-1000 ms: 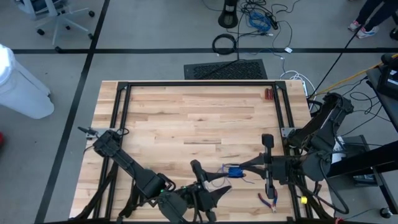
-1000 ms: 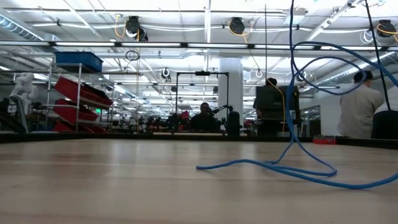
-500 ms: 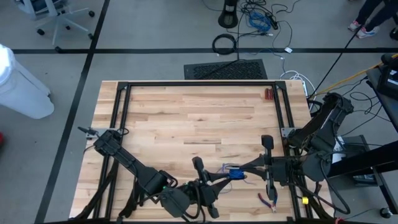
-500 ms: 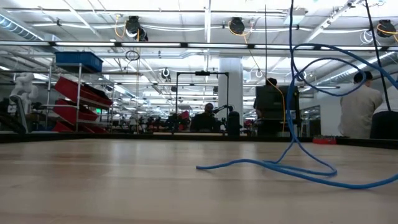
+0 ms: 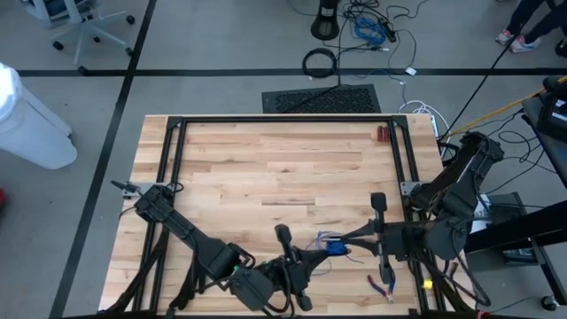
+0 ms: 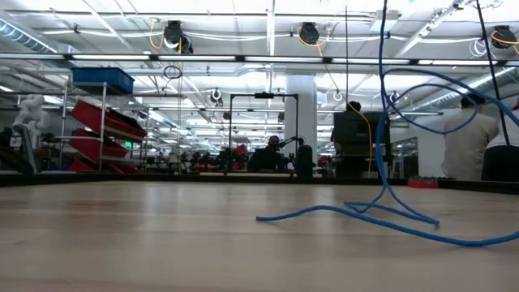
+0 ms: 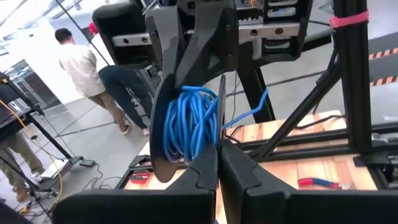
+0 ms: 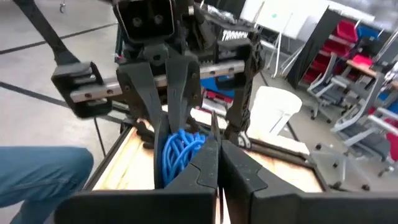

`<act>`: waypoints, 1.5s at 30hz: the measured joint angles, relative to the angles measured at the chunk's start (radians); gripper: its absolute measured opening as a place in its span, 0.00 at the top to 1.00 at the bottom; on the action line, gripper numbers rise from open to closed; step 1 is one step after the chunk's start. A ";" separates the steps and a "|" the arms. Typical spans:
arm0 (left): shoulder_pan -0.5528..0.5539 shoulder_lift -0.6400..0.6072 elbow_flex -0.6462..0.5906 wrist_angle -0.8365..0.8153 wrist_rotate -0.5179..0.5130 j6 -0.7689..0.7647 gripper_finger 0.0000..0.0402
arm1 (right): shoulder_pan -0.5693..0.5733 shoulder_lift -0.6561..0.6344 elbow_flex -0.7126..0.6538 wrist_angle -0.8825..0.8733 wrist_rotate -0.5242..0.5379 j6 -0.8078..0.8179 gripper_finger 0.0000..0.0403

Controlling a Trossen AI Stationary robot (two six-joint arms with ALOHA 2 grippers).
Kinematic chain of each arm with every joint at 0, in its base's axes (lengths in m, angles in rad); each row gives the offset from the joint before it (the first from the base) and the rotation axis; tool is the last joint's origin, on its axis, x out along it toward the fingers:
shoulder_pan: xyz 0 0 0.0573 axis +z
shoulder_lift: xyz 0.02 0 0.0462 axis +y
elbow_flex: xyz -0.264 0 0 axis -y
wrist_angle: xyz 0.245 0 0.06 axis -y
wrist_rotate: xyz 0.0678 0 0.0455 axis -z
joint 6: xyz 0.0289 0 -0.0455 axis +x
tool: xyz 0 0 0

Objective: Coil cords
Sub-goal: Coil the blue wire onto the black spool

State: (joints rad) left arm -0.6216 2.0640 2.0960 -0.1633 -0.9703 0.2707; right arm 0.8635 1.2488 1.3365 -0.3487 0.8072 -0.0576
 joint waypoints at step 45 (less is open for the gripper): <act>0.006 -0.100 0.001 -0.594 0.283 -0.360 1.00 | -0.178 0.095 -0.002 -0.113 -0.263 0.110 0.67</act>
State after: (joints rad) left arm -0.6151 1.9636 2.0972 -0.7570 -0.6876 -0.0894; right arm 0.6854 1.3434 1.3350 -0.4618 0.5439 0.0524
